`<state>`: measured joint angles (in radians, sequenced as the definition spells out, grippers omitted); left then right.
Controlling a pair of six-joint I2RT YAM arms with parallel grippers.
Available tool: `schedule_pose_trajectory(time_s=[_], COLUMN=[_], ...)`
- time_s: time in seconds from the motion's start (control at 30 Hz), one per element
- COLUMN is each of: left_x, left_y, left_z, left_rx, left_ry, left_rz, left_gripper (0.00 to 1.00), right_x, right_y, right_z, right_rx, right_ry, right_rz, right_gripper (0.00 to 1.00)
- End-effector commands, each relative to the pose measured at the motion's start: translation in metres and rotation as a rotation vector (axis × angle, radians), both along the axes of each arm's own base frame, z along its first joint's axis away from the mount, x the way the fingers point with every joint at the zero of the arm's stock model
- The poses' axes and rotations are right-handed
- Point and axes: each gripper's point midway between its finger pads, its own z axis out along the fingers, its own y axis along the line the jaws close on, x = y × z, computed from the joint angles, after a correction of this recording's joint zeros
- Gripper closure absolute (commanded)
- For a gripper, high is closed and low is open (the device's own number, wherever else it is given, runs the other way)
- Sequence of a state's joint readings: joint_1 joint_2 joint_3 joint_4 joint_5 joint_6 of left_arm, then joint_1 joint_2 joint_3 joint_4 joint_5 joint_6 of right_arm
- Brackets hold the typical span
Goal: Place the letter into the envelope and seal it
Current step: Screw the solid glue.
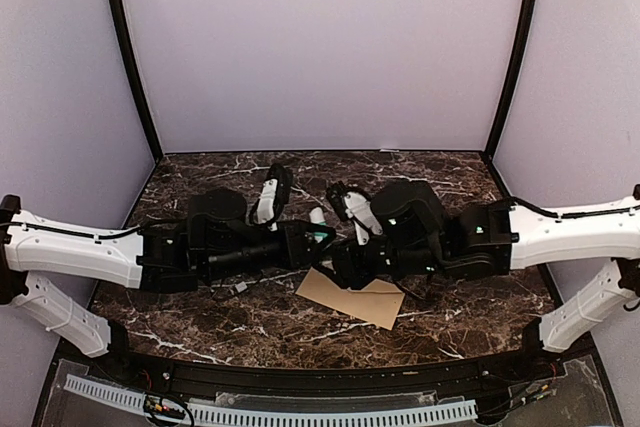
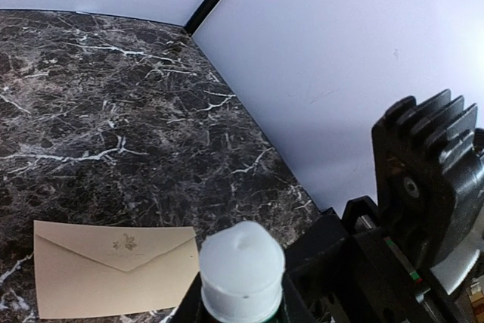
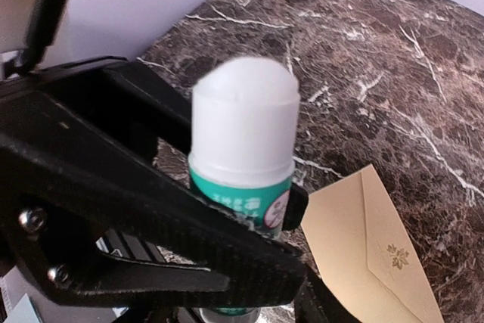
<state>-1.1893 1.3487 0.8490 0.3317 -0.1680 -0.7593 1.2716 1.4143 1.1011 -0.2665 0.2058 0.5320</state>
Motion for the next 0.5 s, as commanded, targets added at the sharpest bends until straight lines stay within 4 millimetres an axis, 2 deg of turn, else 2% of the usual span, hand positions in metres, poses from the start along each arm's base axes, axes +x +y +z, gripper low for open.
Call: schedule_pose_trajectory(time_s=[0.0, 0.07, 0.17, 0.27, 0.37, 0.47], left_x=[-0.035, -0.037, -0.038, -0.046, -0.063, -0.077], left_y=[-0.009, -0.006, 0.000, 0.003, 0.004, 0.009], left_z=[0.047, 0.060, 0.072, 0.090, 0.105, 0.125], left_rx=[-0.132, -0.157, -0.184, -0.233, -0.294, -0.374], left_ry=[0.003, -0.010, -0.022, -0.057, -0.112, -0.180], left_rz=[-0.161, -0.176, -0.185, -0.232, -0.327, -0.394], left_gripper=[1.00, 1.00, 1.00, 1.00, 1.00, 1.00], right_x=[-0.015, -0.027, -0.044, -0.050, -0.058, -0.068], right_y=[0.004, -0.005, -0.018, -0.031, -0.042, -0.044], right_z=[0.086, 0.093, 0.095, 0.098, 0.108, 0.118], right_rx=[0.357, 0.404, 0.455, 0.524, 0.637, 0.713], right_ry=[-0.058, -0.048, -0.026, -0.017, -0.012, -0.020], right_rz=[0.085, 0.134, 0.214, 0.259, 0.323, 0.387], right_gripper=[0.44, 0.34, 0.27, 0.24, 0.23, 0.22])
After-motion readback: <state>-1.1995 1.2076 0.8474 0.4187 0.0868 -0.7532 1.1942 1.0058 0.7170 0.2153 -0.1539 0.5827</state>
